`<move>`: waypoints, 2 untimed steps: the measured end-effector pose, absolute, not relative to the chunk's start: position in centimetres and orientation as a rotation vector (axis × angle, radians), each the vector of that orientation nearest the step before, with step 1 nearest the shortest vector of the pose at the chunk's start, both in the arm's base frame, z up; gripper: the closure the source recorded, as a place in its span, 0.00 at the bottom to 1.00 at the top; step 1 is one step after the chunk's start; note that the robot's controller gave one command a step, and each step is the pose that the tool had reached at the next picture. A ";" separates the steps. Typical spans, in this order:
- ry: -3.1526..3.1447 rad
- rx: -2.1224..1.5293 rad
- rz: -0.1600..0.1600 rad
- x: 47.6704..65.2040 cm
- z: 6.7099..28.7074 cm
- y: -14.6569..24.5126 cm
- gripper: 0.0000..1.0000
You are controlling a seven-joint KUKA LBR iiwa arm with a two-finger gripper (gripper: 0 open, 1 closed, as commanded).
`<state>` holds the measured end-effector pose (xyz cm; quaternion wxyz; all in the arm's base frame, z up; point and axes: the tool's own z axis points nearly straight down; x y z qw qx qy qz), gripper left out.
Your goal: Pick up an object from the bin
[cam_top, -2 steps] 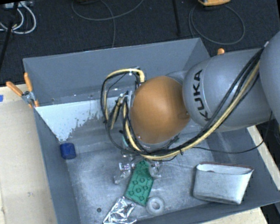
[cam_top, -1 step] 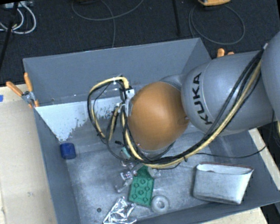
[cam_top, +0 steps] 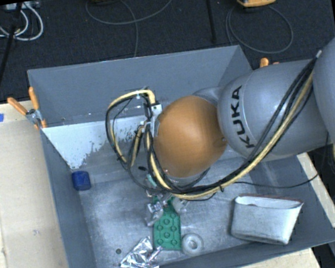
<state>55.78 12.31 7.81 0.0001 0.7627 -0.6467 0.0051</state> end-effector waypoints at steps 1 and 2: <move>-2.041 2.396 0.004 56.0 14.7 12.4 1.00; -2.044 2.390 0.000 56.0 18.0 12.6 1.00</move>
Offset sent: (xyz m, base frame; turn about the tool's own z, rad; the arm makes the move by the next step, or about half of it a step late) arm 0.0000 -0.0001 0.0658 0.0000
